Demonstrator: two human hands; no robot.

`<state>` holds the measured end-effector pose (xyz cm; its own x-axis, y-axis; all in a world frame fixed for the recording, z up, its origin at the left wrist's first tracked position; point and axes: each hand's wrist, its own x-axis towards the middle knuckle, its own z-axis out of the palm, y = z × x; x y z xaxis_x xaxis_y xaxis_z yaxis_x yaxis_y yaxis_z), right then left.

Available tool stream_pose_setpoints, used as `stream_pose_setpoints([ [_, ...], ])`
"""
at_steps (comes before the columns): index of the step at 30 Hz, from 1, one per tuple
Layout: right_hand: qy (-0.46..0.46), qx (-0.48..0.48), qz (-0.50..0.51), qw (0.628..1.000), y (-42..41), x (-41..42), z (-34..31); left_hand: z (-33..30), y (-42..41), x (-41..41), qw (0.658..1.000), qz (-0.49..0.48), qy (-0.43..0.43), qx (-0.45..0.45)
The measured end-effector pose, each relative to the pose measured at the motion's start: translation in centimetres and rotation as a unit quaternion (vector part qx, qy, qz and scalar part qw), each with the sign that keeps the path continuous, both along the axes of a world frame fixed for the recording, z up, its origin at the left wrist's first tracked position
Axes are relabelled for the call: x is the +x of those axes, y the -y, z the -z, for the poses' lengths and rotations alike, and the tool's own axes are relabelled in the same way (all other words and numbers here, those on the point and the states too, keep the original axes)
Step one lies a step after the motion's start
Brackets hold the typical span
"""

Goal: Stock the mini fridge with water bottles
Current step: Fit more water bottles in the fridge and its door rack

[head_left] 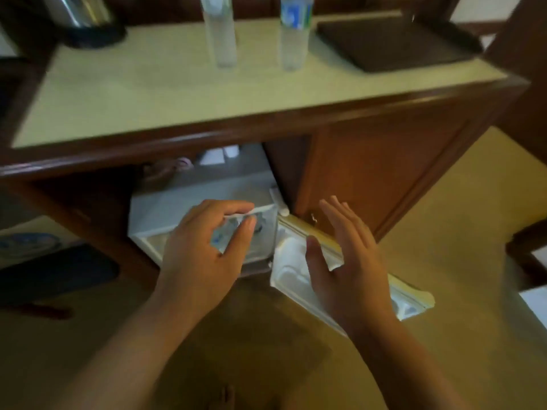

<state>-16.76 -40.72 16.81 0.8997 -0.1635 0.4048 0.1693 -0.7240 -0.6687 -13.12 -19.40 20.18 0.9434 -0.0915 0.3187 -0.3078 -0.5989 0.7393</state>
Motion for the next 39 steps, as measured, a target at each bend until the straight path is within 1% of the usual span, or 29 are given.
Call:
stream_pose_setpoints([
  [2, 0.068, -0.024, -0.03, 0.997, -0.3, 1.2, -4.9, -4.6, -0.6, 0.3, 0.998, -0.018, 0.067, -0.003],
  [4, 0.12, -0.042, -0.045, 0.991, -0.6, 2.3, -8.8, -7.9, -1.3, 0.7, 0.991, -0.032, 0.126, 0.005],
  [6, 0.146, -0.046, -0.061, 0.986, -0.8, 3.7, -12.2, -10.5, -1.9, 1.2, 0.987, -0.045, 0.153, -0.001],
  [8, 0.137, -0.058, -0.077, 0.986, -1.1, 5.4, -15.2, -12.8, -2.4, 2.2, 0.986, -0.054, 0.159, -0.014],
  [10, 0.103, -0.073, -0.081, 0.989, -1.5, 7.4, -17.7, -14.7, -2.9, 3.7, 0.986, -0.056, 0.154, -0.027],
  [14, 0.038, -0.073, -0.056, 0.995, -2.4, 13.0, -21.1, -17.5, -4.0, 9.1, 0.99, -0.063, 0.119, -0.035],
  [18, -0.01, -0.029, 0.002, 1.0, -3.1, 20.9, -22.7, -19.1, -4.6, 16.9, 0.995, -0.063, 0.077, -0.006],
  [21, -0.022, 0.012, 0.053, 0.998, -3.0, 27.6, -23.3, -20.7, -4.0, 23.7, 0.996, -0.075, 0.039, 0.003],
  [24, -0.034, 0.04, 0.102, 0.993, -2.2, 33.8, -23.6, -22.2, -3.0, 30.9, 0.997, -0.061, 0.022, 0.033],
  [26, -0.061, 0.043, 0.134, 0.988, -1.5, 37.4, -23.7, -22.9, -2.3, 35.3, 0.997, -0.048, 0.009, 0.053],
  [28, -0.085, 0.042, 0.151, 0.984, -0.8, 40.1, -23.6, -22.9, -1.6, 39.2, 0.996, -0.036, -0.004, 0.082],
  [30, -0.102, 0.057, 0.144, 0.983, -0.3, 41.9, -23.1, -22.1, -1.2, 42.1, 0.993, -0.028, -0.027, 0.109],
  [32, -0.119, 0.056, 0.129, 0.983, 0.1, 42.7, -22.5, -20.6, -1.1, 43.8, 0.994, -0.026, -0.029, 0.104],
  [34, -0.119, 0.031, 0.115, 0.986, 0.4, 42.7, -22.1, -19.6, -1.2, 43.9, 0.996, -0.035, 0.001, 0.082],
  [37, -0.08, 0.003, 0.117, 0.99, 0.8, 40.6, -22.0, -19.0, -1.1, 41.3, 0.995, -0.042, 0.055, 0.077],
  [39, -0.039, 0.001, 0.127, 0.991, 1.1, 37.4, -21.6, -18.7, -1.1, 38.3, 0.994, -0.034, 0.074, 0.074],
])
